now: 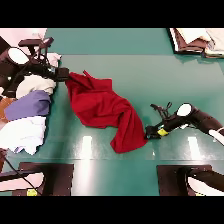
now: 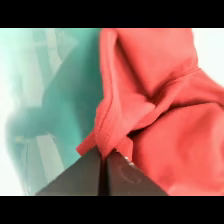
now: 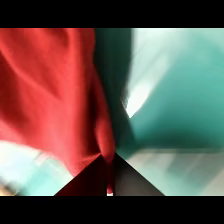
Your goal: Fold the shirts.
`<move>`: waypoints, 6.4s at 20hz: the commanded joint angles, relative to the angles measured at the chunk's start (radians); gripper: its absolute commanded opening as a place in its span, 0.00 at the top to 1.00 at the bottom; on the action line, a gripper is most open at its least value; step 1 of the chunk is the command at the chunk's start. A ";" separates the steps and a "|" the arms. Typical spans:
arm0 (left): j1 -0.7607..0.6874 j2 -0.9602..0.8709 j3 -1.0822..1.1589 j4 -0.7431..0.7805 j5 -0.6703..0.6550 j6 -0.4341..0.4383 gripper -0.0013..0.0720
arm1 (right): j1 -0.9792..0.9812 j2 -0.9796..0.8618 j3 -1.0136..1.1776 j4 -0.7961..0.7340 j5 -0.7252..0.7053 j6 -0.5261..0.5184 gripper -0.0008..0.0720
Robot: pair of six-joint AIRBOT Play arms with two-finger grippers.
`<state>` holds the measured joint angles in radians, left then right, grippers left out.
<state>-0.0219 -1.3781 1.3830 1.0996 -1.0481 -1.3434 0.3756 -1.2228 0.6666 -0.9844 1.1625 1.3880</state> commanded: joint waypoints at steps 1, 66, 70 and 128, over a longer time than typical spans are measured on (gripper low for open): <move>0.000 0.108 0.062 0.023 0.046 0.001 0.94 | -0.046 0.114 0.139 -0.093 0.055 0.046 0.96; 0.195 0.285 -0.823 -0.210 -0.006 0.095 0.58 | -0.476 0.196 0.377 0.051 0.303 -0.021 0.40; 0.114 0.285 -0.819 -0.210 0.027 0.084 0.74 | -0.479 0.196 0.377 0.038 0.308 -0.021 0.40; 0.117 0.500 0.375 -0.078 -0.290 -0.193 0.95 | -0.476 0.259 1.144 -0.301 0.471 0.148 0.97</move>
<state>0.0940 -0.7887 1.8942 1.0363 -1.2293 -1.5246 -0.1020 -0.9230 1.9755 -1.2800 1.6150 1.5322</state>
